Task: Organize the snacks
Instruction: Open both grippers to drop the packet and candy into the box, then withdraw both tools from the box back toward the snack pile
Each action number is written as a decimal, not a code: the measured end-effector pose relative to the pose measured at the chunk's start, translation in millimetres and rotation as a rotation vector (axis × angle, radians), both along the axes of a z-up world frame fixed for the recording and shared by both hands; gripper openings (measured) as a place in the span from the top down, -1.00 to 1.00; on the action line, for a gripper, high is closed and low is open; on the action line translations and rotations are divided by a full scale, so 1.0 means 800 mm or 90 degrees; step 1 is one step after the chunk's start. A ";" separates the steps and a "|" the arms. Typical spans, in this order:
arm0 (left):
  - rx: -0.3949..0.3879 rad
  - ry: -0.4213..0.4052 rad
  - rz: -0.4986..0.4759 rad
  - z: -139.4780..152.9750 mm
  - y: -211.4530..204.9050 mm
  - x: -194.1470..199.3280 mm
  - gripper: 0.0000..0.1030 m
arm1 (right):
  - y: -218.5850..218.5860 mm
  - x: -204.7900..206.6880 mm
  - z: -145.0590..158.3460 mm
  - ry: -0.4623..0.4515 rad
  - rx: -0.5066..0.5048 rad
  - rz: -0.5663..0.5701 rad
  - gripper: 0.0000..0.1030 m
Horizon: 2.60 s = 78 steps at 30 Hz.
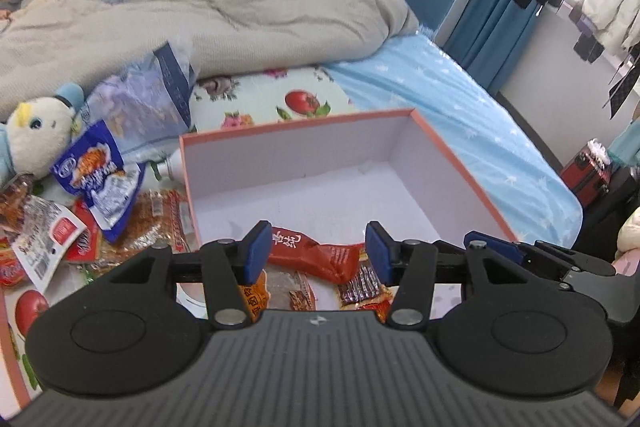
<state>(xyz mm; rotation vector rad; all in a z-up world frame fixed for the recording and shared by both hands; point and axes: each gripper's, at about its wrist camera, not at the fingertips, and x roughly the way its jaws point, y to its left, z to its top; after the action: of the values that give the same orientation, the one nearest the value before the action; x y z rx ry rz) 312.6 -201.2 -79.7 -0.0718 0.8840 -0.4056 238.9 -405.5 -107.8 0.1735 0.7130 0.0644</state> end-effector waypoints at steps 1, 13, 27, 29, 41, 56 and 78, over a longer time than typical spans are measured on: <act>0.001 -0.009 -0.003 0.007 0.003 -0.005 -0.12 | 0.002 -0.002 0.005 -0.006 -0.001 0.001 0.10; 0.003 -0.101 0.007 0.073 0.044 -0.067 -0.20 | 0.035 -0.050 0.067 -0.088 0.000 0.012 0.10; -0.001 -0.162 0.074 0.110 0.125 -0.153 -0.46 | 0.105 -0.102 0.094 -0.129 -0.008 0.064 0.10; -0.003 -0.163 0.087 0.111 0.141 -0.163 -0.47 | 0.116 -0.108 0.095 -0.132 -0.005 0.068 0.10; 0.002 -0.196 0.181 0.096 0.213 -0.233 -0.55 | 0.170 -0.136 0.077 -0.132 0.021 0.110 0.10; 0.015 -0.181 0.234 0.016 0.246 -0.300 -0.55 | 0.209 -0.172 0.028 -0.104 0.006 0.170 0.10; 0.021 -0.151 0.273 -0.038 0.256 -0.313 -0.55 | 0.212 -0.177 0.005 -0.078 -0.026 0.188 -0.16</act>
<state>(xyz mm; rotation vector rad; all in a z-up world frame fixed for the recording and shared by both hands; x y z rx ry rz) 62.0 3.4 -110.4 -0.1761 0.6179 0.0032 96.9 -235.8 -103.6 0.0241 0.6123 0.3403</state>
